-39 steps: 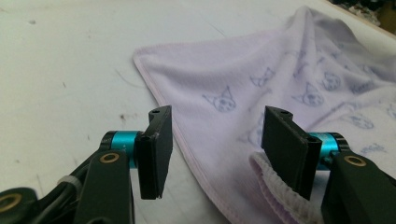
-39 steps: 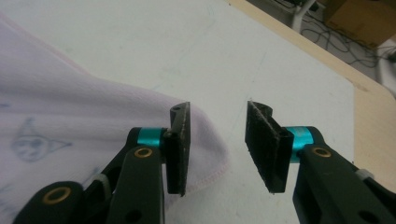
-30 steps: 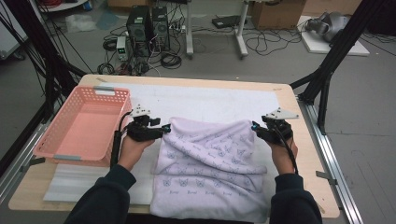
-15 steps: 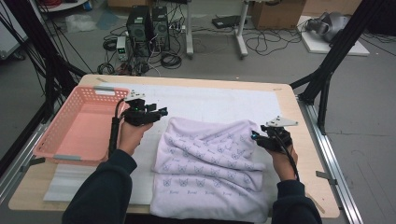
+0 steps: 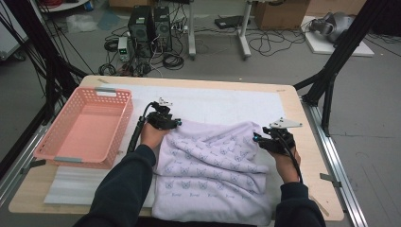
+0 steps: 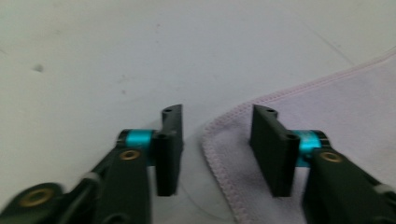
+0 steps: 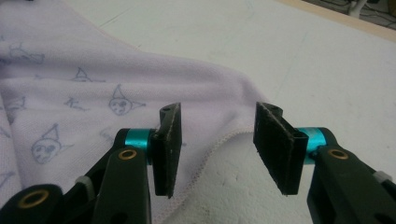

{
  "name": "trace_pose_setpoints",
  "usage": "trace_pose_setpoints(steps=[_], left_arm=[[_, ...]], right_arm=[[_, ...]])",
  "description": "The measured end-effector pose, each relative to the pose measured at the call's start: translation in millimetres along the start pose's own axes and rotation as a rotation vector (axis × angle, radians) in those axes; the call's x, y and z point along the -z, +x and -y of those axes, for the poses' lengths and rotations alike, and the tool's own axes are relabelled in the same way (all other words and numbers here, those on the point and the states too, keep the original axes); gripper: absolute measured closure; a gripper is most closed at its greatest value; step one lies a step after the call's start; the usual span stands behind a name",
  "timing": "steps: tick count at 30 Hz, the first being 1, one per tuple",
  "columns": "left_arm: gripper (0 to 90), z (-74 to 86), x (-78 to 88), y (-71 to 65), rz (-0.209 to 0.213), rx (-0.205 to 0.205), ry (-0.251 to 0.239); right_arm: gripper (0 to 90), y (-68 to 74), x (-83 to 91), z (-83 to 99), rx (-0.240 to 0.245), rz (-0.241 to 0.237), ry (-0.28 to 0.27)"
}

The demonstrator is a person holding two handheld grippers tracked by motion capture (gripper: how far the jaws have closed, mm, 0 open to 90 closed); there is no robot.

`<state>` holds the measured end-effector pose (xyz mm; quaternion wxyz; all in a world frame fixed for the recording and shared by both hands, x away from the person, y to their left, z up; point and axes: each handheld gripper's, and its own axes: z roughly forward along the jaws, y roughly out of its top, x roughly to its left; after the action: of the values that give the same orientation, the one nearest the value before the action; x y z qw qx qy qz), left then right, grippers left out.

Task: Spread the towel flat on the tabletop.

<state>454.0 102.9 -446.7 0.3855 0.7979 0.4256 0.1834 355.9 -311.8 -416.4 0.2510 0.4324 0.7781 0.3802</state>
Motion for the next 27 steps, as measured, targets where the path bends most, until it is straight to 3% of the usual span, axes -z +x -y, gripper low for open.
trace_pose_setpoints(steps=[2,3,5,7,9,14,16,18,21,23,24,25,27], left_arm=[[84.8,0.7,-0.4,5.4,0.024,-0.002,-0.012],[86.4,-0.4,-1.2,8.5,0.016,0.021,-0.012],[87.3,-3.5,-1.1,16.5,-0.087,0.042,-0.027],[87.5,-4.6,1.3,30.3,-0.146,0.125,-0.070],[87.5,-4.8,3.8,40.2,-0.170,0.189,-0.109],[87.8,-3.3,2.7,42.1,-0.169,0.172,-0.095],[87.7,-2.8,2.7,43.4,-0.167,0.173,-0.088],[87.8,-2.1,1.7,43.3,-0.168,0.172,-0.081],[87.8,-1.7,2.1,45.4,-0.165,0.199,-0.090],[87.8,-2.7,3.4,47.3,-0.169,0.215,-0.103],[87.9,-3.8,4.1,48.6,-0.173,0.221,-0.112],[87.9,-5.9,4.5,50.0,-0.177,0.228,-0.115],[87.9,-12.8,6.3,52.9,-0.184,0.225,-0.120]], right_arm=[[51.3,-0.5,0.2,0.2,-0.006,0.000,-0.002],[51.3,-0.6,0.1,0.4,-0.005,0.000,0.000],[51.4,-0.1,-0.4,0.8,-0.005,-0.002,0.001],[51.4,0.8,-1.4,0.8,-0.002,-0.002,0.001],[51.8,1.4,-3.4,0.5,-0.001,-0.002,-0.002],[53.4,-10.1,-25.0,-3.1,-0.039,0.042,0.005],[53.7,-17.9,-38.8,-5.2,-0.098,0.038,0.025],[53.9,-21.4,-53.5,-8.6,-0.137,0.004,0.046],[59.4,-18.6,-73.2,-16.6,-0.107,-0.027,0.086],[71.4,-17.7,-82.9,-21.7,-0.081,-0.057,0.102],[85.6,-19.7,-85.6,-24.9,-0.075,-0.077,0.109],[87.9,-21.5,-87.6,-28.3,-0.054,-0.084,0.117],[89.0,-27.3,-91.4,-34.7,-0.003,-0.038,0.125]])
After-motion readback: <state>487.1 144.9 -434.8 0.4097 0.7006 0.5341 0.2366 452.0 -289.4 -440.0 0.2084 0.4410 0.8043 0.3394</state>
